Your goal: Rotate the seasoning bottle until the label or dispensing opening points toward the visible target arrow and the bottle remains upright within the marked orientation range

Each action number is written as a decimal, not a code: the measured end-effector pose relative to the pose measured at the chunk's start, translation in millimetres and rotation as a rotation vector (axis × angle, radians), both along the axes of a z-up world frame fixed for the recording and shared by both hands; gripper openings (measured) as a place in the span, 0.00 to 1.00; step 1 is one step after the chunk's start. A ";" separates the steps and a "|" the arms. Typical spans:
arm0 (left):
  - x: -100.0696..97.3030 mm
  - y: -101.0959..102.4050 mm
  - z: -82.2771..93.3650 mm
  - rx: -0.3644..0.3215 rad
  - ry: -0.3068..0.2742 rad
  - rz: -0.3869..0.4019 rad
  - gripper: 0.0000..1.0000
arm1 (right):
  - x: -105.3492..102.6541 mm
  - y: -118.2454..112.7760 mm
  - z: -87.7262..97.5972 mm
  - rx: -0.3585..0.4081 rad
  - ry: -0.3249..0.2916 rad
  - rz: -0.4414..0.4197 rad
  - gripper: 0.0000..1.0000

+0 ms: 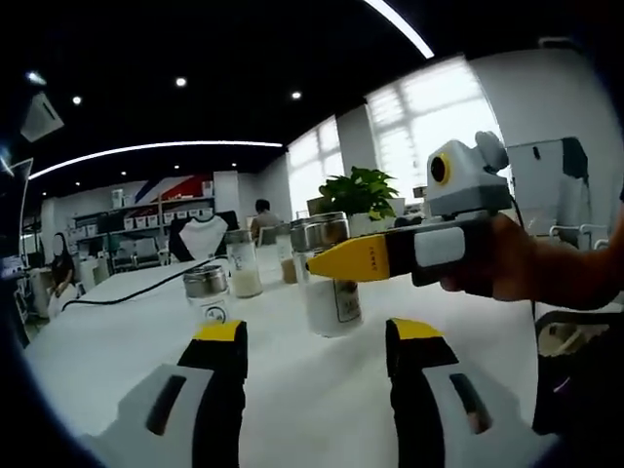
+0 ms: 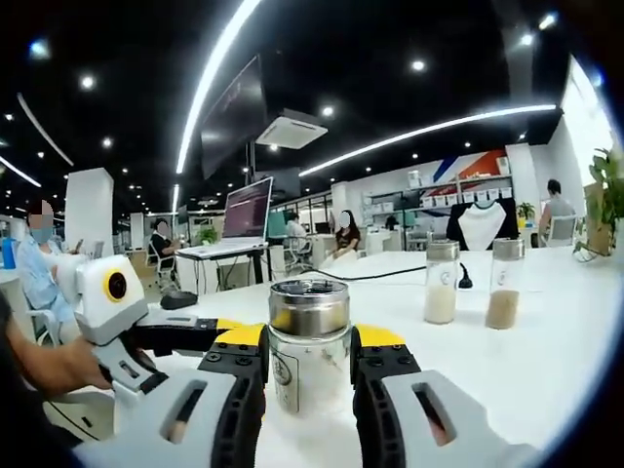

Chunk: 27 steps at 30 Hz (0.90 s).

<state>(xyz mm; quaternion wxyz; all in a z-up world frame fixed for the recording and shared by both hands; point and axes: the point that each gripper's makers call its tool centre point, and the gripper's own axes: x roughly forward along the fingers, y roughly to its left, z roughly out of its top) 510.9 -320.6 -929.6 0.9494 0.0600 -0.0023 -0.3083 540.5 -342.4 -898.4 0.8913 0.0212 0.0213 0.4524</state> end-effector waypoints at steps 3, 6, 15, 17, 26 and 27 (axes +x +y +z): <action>1.6 2.8 0.0 0.008 -0.005 0.006 0.70 | 8.7 -1.5 0.2 -0.003 -0.006 -0.007 0.29; 2.2 7.8 1.6 -0.010 -0.001 0.006 0.69 | 19.4 -1.2 -1.9 0.024 -0.007 -0.008 0.29; 7.4 18.3 2.6 -0.067 0.029 0.032 0.89 | 45.1 4.0 -11.4 0.010 -0.011 0.009 0.29; 7.8 19.5 2.2 -0.068 0.029 0.035 0.92 | 53.1 5.3 -17.3 -0.013 -0.006 0.004 0.29; 12.7 34.4 3.4 -0.057 0.030 0.108 1.00 | 73.2 4.4 -33.3 -0.076 0.016 -0.007 0.29; 12.8 36.2 3.5 -0.044 0.025 0.119 1.00 | 73.7 3.7 -33.3 -0.079 0.014 -0.007 0.30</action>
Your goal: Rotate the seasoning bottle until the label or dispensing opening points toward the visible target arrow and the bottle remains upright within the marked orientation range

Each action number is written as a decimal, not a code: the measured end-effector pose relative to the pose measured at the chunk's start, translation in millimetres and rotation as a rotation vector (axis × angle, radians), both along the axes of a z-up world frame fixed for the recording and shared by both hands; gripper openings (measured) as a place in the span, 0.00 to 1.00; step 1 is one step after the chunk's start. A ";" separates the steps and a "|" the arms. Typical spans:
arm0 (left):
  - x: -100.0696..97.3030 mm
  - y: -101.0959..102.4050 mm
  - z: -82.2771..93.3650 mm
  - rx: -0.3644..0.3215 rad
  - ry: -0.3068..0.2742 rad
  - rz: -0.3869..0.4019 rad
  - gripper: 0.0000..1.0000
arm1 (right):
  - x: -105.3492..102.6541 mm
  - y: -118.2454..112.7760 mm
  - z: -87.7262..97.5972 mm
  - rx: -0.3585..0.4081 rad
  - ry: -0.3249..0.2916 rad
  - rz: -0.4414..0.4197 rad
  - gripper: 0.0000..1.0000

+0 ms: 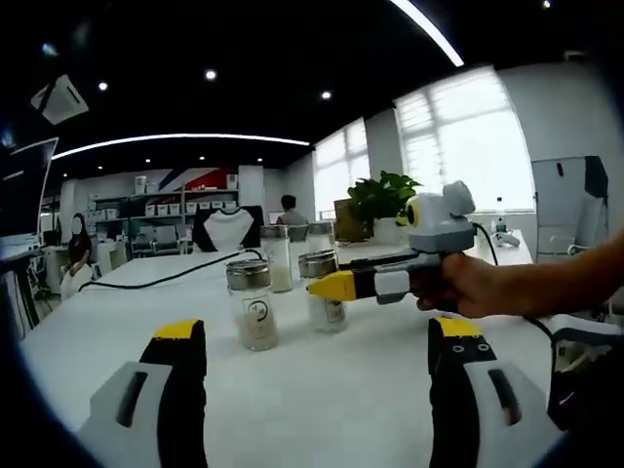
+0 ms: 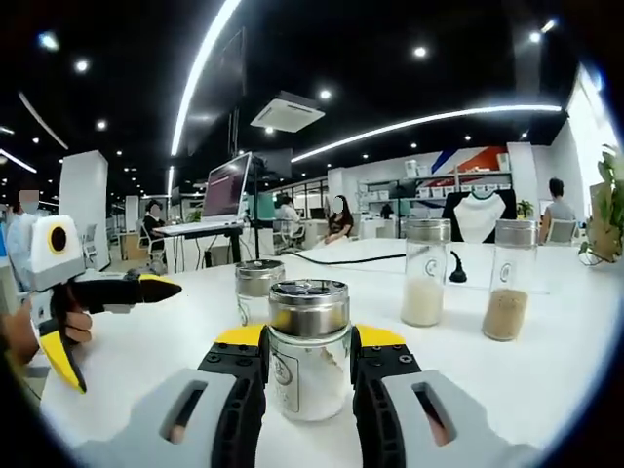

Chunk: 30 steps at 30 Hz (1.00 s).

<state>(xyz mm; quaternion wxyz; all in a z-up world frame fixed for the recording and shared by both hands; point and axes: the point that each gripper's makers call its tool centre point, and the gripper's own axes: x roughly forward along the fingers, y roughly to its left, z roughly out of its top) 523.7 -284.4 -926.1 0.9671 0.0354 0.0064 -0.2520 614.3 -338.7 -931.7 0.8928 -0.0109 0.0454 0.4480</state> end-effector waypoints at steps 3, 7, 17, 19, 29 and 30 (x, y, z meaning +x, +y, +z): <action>-0.8 -1.8 0.5 -0.017 0.009 -0.009 1.00 | 6.2 -0.1 -1.7 0.003 0.012 0.013 0.30; -1.2 -4.3 -1.2 -0.023 0.017 -0.016 1.00 | 2.7 2.6 -2.4 -0.016 -0.009 0.040 0.30; -1.8 -6.4 -3.3 -0.022 0.015 -0.019 1.00 | 9.2 3.1 -2.8 -0.052 -0.029 0.101 0.30; -1.2 -6.8 -3.4 -0.025 0.016 -0.019 1.00 | 10.1 3.5 -2.8 -0.056 -0.035 0.108 0.30; -1.4 -8.2 -5.8 0.009 0.007 -0.011 1.00 | 11.0 3.3 -3.9 -0.067 -0.027 0.095 0.30; -1.1 -7.7 -5.2 0.023 -0.004 -0.006 1.00 | 9.8 4.2 -4.0 -0.070 -0.031 0.092 0.30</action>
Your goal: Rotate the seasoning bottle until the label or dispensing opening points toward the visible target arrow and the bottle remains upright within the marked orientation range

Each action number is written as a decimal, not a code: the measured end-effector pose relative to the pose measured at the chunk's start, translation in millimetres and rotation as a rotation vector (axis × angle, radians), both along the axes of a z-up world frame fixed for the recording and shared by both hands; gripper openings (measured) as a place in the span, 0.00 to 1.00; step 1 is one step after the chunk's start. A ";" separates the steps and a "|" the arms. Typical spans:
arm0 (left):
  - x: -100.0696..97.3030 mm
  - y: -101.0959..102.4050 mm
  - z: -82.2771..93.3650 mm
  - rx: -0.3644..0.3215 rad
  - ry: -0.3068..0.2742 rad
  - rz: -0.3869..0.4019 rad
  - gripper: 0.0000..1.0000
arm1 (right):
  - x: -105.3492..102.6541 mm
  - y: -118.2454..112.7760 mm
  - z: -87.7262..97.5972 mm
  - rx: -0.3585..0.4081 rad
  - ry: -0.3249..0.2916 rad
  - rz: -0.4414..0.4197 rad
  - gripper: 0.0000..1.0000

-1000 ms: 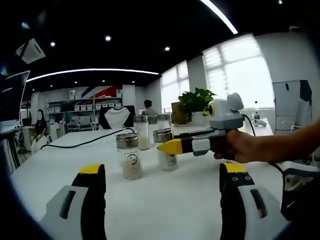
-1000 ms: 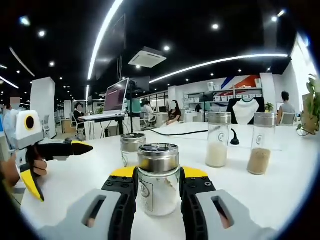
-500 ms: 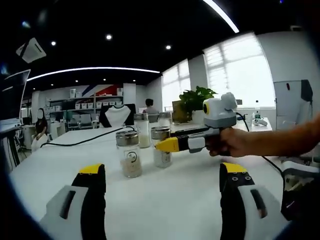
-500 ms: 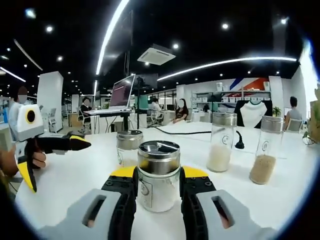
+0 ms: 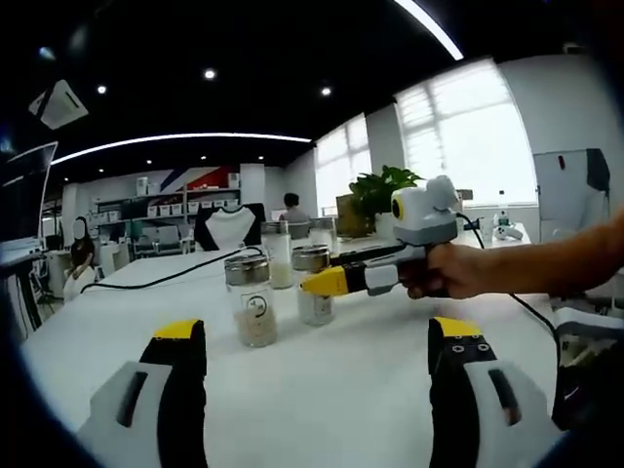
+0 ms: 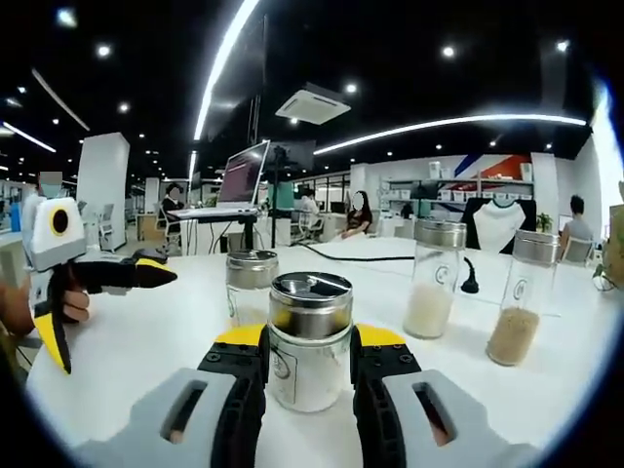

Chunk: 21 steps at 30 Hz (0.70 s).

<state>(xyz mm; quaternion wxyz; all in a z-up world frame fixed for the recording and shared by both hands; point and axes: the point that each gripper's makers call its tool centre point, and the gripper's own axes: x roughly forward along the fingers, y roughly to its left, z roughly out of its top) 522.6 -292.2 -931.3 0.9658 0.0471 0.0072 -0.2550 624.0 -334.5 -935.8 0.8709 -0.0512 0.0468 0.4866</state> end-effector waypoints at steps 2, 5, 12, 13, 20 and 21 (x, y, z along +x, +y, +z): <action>0.4 -0.5 0.4 0.002 -0.004 -0.002 1.00 | -0.3 0.7 -0.4 0.000 -0.002 0.000 0.30; 0.3 -2.0 -0.5 -0.005 0.005 -0.012 1.00 | -0.2 1.2 -0.5 0.004 -0.004 -0.005 0.30; 2.8 -2.8 -2.3 -0.001 0.003 -0.015 1.00 | 5.4 1.0 -1.1 0.009 -0.005 -0.033 0.30; 2.8 -2.4 -2.6 -0.001 0.003 -0.014 1.00 | 5.2 1.6 -1.1 0.008 -0.005 -0.033 0.30; 3.0 -3.9 -5.2 0.025 0.000 -0.011 1.00 | 7.0 3.5 -1.1 0.008 -0.008 -0.035 0.30; 3.1 -3.9 -5.4 0.028 0.000 -0.010 1.00 | 7.5 3.5 -1.2 0.009 -0.008 -0.035 0.30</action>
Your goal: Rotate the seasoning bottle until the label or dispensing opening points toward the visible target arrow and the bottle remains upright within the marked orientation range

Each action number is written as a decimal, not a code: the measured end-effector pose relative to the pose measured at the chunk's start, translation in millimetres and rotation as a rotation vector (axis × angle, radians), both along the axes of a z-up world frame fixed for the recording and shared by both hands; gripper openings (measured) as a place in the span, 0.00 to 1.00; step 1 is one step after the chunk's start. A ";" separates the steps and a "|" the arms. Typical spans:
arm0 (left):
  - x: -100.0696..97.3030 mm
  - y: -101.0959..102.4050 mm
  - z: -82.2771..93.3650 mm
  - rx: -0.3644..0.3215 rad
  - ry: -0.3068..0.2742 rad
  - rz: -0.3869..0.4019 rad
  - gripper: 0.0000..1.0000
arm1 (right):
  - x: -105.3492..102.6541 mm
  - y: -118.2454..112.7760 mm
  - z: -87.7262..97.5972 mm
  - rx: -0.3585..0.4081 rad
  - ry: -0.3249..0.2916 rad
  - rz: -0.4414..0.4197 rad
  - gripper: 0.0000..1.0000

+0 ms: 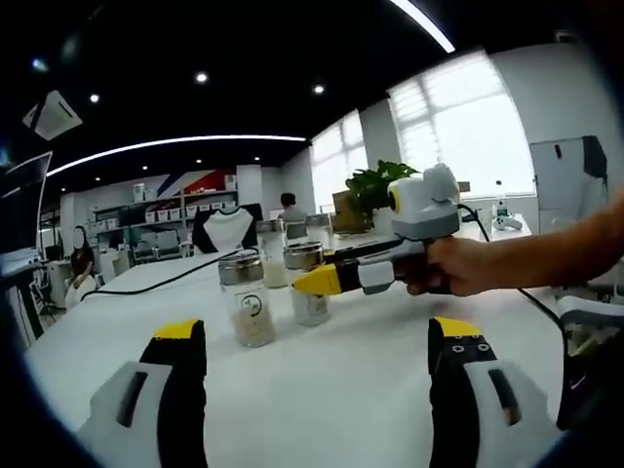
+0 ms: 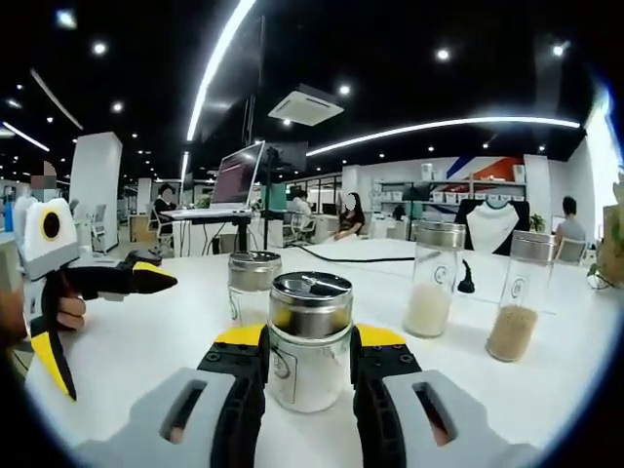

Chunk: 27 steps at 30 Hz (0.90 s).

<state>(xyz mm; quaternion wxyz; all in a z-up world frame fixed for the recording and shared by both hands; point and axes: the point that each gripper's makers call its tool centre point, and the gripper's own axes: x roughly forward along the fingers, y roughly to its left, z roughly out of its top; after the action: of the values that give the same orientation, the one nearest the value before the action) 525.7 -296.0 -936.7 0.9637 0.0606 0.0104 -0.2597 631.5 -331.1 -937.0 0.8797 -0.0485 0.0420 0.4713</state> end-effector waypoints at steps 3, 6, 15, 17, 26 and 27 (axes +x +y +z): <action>1.0 0.4 -0.6 -0.002 0.004 -0.001 1.00 | -0.4 -0.7 -2.5 -0.030 0.011 -0.003 0.30; 1.7 2.2 -1.2 0.002 0.006 0.009 1.00 | -3.3 1.0 6.7 -0.008 0.016 0.006 0.44; 1.9 0.1 -2.3 -0.009 0.018 -0.007 1.00 | -0.8 -4.9 40.7 0.026 -0.003 -0.033 0.49; 1.3 -0.8 -0.4 -0.017 0.012 -0.014 1.00 | 3.1 -6.5 49.5 0.045 0.012 -0.033 0.49; 0.6 -3.2 -1.8 -0.010 0.014 -0.023 1.00 | 29.6 -23.0 61.4 0.016 -0.010 -0.148 0.43; 0.3 -3.4 -2.0 -0.009 0.014 -0.024 1.00 | 31.7 -23.3 62.3 0.014 -0.016 -0.155 0.43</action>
<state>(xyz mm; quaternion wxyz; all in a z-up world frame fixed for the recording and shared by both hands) 526.0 -299.4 -938.7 0.9607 0.0546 0.0153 -0.2716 663.2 -354.4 -874.7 0.9142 -0.0426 0.0350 0.4015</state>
